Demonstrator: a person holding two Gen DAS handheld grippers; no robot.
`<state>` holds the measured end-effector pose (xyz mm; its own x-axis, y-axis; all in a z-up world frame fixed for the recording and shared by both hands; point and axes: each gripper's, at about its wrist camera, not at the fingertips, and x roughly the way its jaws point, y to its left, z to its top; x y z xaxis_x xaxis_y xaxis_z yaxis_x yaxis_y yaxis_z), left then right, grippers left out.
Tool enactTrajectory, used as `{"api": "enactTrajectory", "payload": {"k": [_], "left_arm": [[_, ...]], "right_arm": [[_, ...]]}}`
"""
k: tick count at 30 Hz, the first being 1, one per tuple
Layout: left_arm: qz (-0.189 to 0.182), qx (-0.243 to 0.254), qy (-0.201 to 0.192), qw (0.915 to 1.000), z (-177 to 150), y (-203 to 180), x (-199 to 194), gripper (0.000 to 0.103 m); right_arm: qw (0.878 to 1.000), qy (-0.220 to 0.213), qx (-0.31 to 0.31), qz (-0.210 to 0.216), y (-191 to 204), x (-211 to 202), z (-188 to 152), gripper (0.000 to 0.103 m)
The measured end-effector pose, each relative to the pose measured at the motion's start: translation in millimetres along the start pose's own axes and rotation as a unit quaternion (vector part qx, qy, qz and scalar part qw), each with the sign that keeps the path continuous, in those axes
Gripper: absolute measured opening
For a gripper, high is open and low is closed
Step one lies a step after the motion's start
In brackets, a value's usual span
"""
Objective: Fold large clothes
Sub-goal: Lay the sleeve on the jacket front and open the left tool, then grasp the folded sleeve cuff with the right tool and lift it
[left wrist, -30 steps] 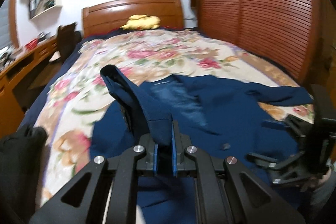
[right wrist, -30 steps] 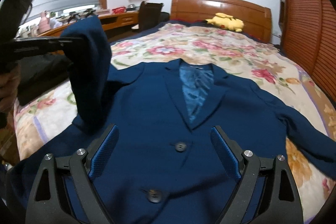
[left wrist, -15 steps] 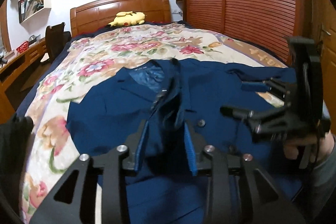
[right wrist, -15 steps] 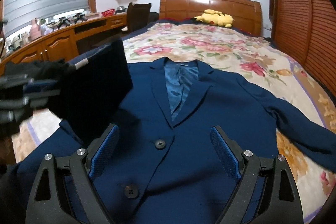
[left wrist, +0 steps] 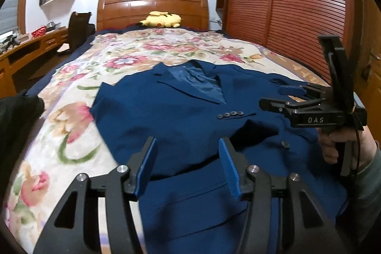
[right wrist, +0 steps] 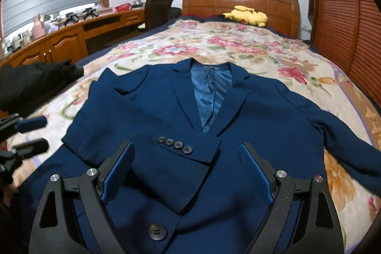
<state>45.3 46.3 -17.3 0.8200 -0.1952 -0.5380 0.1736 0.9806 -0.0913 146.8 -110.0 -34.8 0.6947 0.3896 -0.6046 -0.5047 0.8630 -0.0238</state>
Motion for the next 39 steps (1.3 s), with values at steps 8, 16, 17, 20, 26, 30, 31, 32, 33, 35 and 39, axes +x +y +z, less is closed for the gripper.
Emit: {"api": "enactTrajectory", "payload": {"k": [8, 16, 17, 20, 26, 30, 31, 32, 33, 35, 39], "left_arm": [[0.006, -0.008, -0.001, 1.0, -12.7, 10.9, -0.4, 0.052], [0.008, -0.014, 0.005, 0.9999, -18.5, 14.4, 3.2, 0.052], [0.007, -0.014, 0.006, 0.9999, -19.4, 14.5, 3.7, 0.052], [0.005, -0.016, 0.008, 0.9998, -20.0, 15.7, 4.8, 0.052], [0.004, -0.025, 0.015, 0.9996, -21.5, 19.2, 8.7, 0.052], [0.006, -0.025, 0.015, 0.9996, -22.8, 20.7, 8.7, 0.052], [0.006, -0.026, 0.014, 0.9995, -22.8, 21.0, 8.7, 0.052], [0.006, -0.027, 0.014, 0.9995, -22.7, 21.3, 8.8, 0.052], [0.007, -0.028, 0.015, 0.9995, -22.7, 21.9, 9.0, 0.052], [0.007, -0.029, 0.015, 0.9994, -22.7, 22.1, 9.1, 0.052], [0.007, -0.033, 0.017, 0.9993, -23.1, 23.3, 11.2, 0.052]], "right_arm": [[0.999, 0.043, 0.003, 0.001, -6.3, 28.0, -13.1, 0.09], [0.994, 0.108, -0.017, 0.023, 3.7, 53.5, -29.1, 0.09], [0.994, 0.109, -0.022, 0.02, 5.4, 53.8, -30.3, 0.09], [0.994, 0.107, -0.026, 0.022, 6.4, 50.2, -30.3, 0.08], [0.994, 0.103, -0.025, 0.034, 4.9, 46.8, -30.1, 0.028], [0.996, 0.078, -0.029, 0.018, 5.0, 39.1, -24.3, 0.011], [0.997, 0.067, -0.026, 0.014, 3.1, 34.6, -21.8, 0.008], [0.998, 0.056, -0.023, 0.009, 1.6, 30.9, -18.8, 0.006], [0.999, 0.04, -0.018, 0.003, -1.6, 24.4, -15.6, 0.006], [1.0, 0.021, -0.012, -0.005, -5.5, 16.2, -10.9, 0.004], [0.999, -0.03, -0.009, -0.024, -14.2, -8.3, 3.1, 0.003]]}}
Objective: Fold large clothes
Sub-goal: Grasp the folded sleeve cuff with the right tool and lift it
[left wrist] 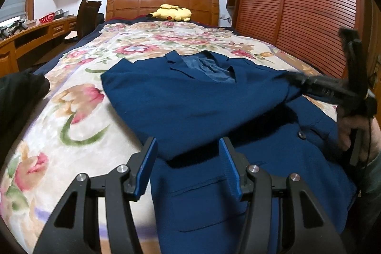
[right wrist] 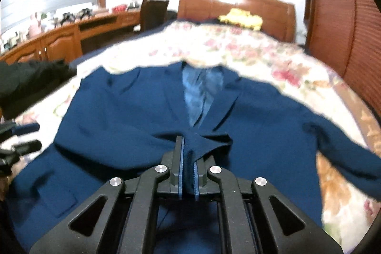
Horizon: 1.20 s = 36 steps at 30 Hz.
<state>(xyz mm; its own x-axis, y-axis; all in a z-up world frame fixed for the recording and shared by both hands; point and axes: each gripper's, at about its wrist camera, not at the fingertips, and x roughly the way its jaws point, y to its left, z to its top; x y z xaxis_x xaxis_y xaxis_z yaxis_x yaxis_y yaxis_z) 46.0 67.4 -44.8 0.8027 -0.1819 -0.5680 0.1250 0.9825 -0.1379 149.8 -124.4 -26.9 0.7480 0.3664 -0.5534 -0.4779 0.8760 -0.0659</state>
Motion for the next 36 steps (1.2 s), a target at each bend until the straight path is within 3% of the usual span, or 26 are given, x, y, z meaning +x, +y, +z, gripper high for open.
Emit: {"api": "enactTrajectory", "payload": {"k": [6, 13, 18, 29, 33, 35, 36], "left_arm": [[-0.005, -0.001, 0.004, 1.0, -0.8, 0.2, 2.9, 0.052], [-0.007, -0.005, 0.003, 1.0, 0.3, 2.4, 2.2, 0.052], [-0.008, -0.005, 0.004, 0.9999, 0.8, 2.7, 2.8, 0.052], [-0.01, -0.003, 0.001, 0.9999, 1.6, 4.1, -0.8, 0.052], [-0.007, 0.002, -0.001, 1.0, 1.4, 2.8, -2.9, 0.052], [-0.006, 0.003, -0.003, 1.0, 1.5, 2.3, -4.6, 0.052], [-0.006, 0.004, -0.004, 1.0, 1.6, 2.8, -5.3, 0.052]], "right_arm": [[0.998, -0.028, -0.025, -0.055, -22.6, -12.9, 12.6, 0.004], [0.989, 0.003, -0.046, -0.141, -69.2, -11.9, 12.4, 0.003], [0.982, 0.047, -0.056, -0.175, -91.4, -6.4, -8.0, 0.004], [0.986, 0.123, -0.041, -0.106, -80.4, -24.5, -70.4, 0.004], [0.986, 0.129, -0.037, -0.096, -70.4, -34.2, -75.0, 0.018], [0.99, 0.115, -0.036, -0.078, -67.2, -43.1, -72.5, 0.046], [0.99, 0.109, -0.035, -0.076, -67.3, -46.5, -70.3, 0.052]]}}
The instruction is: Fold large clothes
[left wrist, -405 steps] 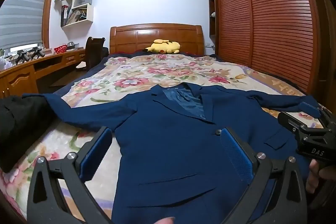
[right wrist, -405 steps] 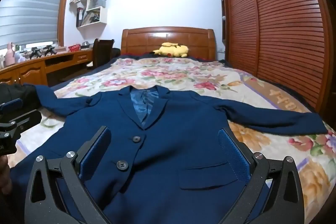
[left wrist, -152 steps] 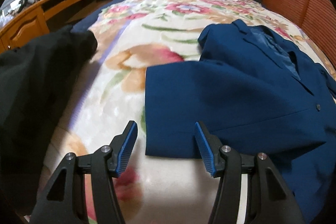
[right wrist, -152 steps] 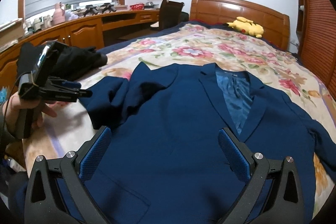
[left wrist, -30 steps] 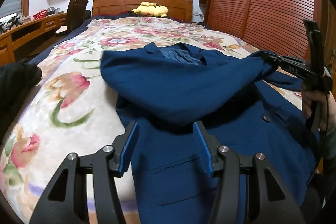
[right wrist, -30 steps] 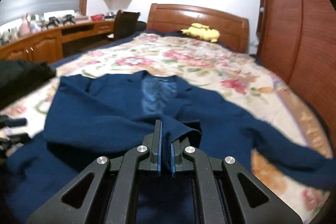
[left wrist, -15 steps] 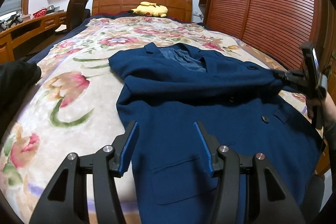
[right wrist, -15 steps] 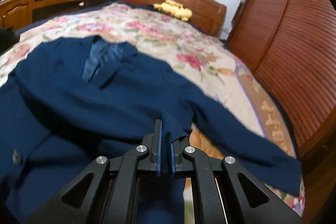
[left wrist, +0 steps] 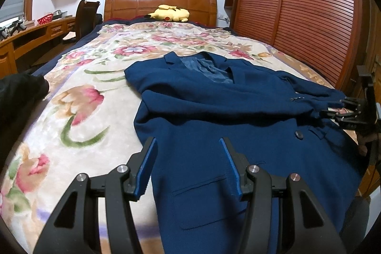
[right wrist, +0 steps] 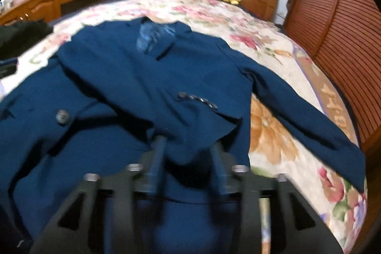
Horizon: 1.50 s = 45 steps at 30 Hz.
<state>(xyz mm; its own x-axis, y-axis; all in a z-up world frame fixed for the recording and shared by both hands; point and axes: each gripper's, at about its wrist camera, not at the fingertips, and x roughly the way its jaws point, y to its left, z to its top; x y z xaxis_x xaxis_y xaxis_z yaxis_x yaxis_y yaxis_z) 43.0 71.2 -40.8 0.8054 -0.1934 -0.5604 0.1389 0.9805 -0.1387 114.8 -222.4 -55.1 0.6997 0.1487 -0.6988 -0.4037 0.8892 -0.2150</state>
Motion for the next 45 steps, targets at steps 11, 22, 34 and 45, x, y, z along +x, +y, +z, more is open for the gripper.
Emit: {"api": "enactTrajectory", "payload": {"k": [11, 22, 34, 45], "left_arm": [[-0.006, 0.016, 0.004, 0.9998, -1.8, -3.2, -3.1, 0.055], [-0.007, 0.02, 0.006, 0.9998, -2.5, -1.6, -4.4, 0.055], [-0.006, 0.015, 0.006, 0.9999, -2.7, 1.3, -4.5, 0.055], [-0.007, 0.009, 0.006, 0.9999, -1.9, 7.4, -6.5, 0.055]], "right_arm": [[0.996, 0.01, 0.087, -0.029, -42.3, 25.4, 41.0, 0.06], [0.983, 0.113, 0.139, -0.03, -70.6, 107.4, 42.9, 0.06], [0.994, 0.066, 0.086, -0.032, -53.1, 81.3, 44.8, 0.009], [0.984, 0.002, 0.138, -0.115, -85.0, 49.1, 66.1, 0.009]]}}
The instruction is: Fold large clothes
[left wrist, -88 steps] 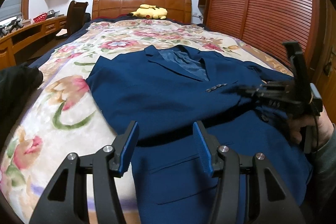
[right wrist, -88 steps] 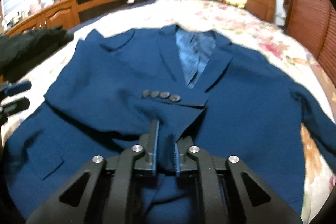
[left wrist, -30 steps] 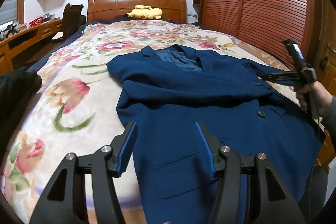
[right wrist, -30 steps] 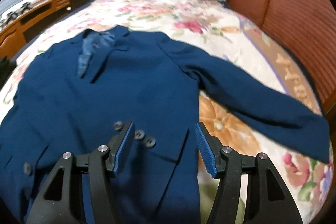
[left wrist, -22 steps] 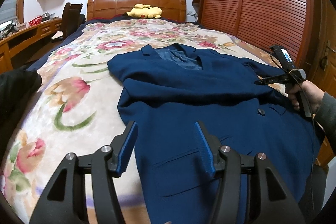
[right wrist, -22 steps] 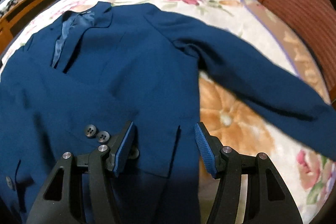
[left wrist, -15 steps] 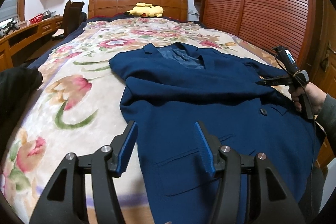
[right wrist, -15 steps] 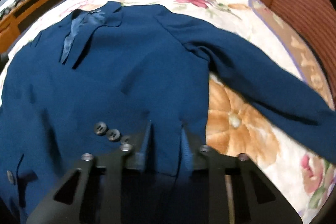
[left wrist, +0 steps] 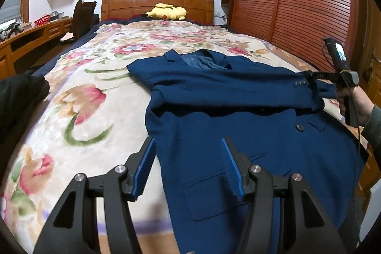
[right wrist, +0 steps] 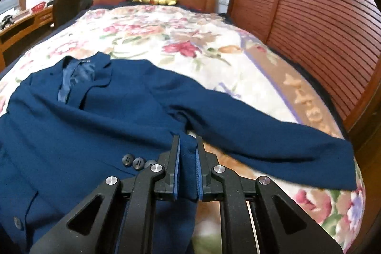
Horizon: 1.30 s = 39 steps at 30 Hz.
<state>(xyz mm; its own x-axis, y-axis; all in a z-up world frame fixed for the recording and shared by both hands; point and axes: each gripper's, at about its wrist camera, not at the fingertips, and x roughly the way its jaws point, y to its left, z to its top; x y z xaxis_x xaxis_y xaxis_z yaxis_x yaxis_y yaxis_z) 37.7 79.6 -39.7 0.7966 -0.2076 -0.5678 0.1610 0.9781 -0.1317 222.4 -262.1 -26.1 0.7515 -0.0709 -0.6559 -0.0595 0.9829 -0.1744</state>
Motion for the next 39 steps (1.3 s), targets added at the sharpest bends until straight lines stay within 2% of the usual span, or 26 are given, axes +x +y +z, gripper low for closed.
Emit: {"api": "enactTrajectory", "payload": {"k": [3, 6, 8, 11, 18, 25, 39], "left_arm": [[-0.003, -0.001, -0.005, 1.0, 1.9, -0.8, -3.8, 0.055], [-0.005, 0.001, -0.011, 0.9999, 3.9, -2.4, -7.1, 0.055], [-0.007, 0.003, -0.017, 0.9998, 7.1, -4.1, -10.6, 0.055], [-0.012, 0.003, -0.023, 0.9997, 10.8, -6.6, -13.1, 0.055], [-0.024, 0.015, -0.032, 0.9991, 17.9, -21.0, -13.3, 0.055], [-0.039, 0.026, -0.037, 0.9982, 28.2, -40.8, -2.4, 0.055], [-0.058, 0.049, -0.02, 0.9969, 37.0, -83.9, 37.5, 0.055]], "right_arm": [[1.0, 0.008, 0.001, -0.001, 1.8, -0.5, -2.2, 0.015], [1.0, 0.007, 0.006, -0.01, -0.1, -8.7, -4.1, 0.038], [1.0, -0.003, 0.011, 0.004, -3.2, -20.0, -4.7, 0.059], [1.0, -0.014, 0.012, 0.015, -5.3, -34.9, -8.6, 0.068], [0.999, -0.018, 0.005, 0.034, -11.8, -62.7, -29.9, 0.068], [1.0, -0.018, 0.003, 0.02, -31.4, -75.4, -42.5, 0.068], [0.996, -0.001, 0.059, -0.062, -144.4, -55.5, -43.7, 0.068]]}}
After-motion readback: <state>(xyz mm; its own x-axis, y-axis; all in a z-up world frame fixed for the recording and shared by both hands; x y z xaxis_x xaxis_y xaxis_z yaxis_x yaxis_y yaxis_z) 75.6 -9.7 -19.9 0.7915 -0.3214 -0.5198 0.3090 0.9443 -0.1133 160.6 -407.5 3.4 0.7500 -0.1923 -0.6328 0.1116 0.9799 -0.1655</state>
